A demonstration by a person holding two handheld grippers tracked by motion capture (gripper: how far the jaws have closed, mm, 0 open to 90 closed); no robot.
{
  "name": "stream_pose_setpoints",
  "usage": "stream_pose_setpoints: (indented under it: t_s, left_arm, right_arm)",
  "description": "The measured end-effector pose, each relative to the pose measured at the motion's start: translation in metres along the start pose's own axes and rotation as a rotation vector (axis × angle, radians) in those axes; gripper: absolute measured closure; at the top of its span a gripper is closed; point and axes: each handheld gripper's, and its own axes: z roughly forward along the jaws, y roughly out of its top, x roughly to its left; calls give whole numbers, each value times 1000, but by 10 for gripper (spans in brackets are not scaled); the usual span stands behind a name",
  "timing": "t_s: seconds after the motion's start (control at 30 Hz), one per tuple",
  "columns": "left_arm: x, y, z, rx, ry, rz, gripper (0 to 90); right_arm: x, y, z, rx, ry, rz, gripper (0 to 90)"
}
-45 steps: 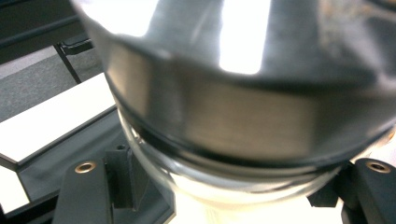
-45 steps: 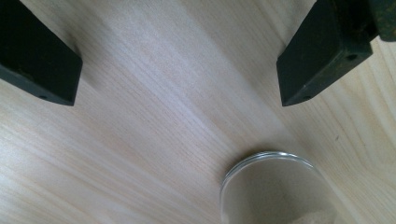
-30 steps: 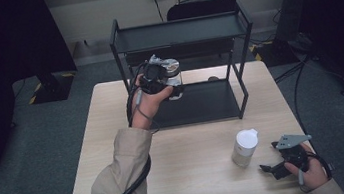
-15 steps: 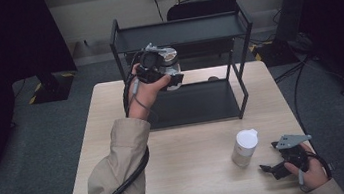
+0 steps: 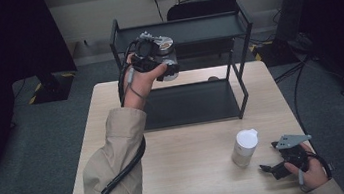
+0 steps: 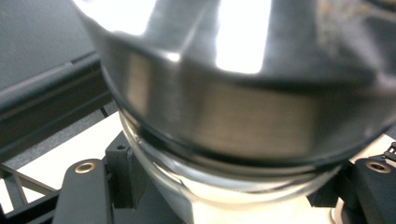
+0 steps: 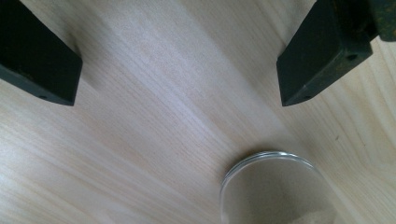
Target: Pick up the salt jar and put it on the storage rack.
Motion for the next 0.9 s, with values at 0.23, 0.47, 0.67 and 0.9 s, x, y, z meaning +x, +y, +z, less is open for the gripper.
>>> stream_pose_setpoints:
  t_s: [0.23, 0.47, 0.67, 0.9]
  left_arm:
    - [-1, 13, -6, -5, 6, 8, 307]
    - [0, 25, -12, -11, 10, 1, 307]
    - [1, 33, -14, -10, 10, 2, 307]
    - [3, 43, -14, -13, 15, -5, 307]
  right_arm:
    - [0, 0, 0, 0, 0, 0, 0]
    - [0, 0, 0, 0, 0, 0, 0]
    - [0, 0, 0, 0, 0, 0, 0]
    - [0, 0, 0, 0, 0, 0, 0]
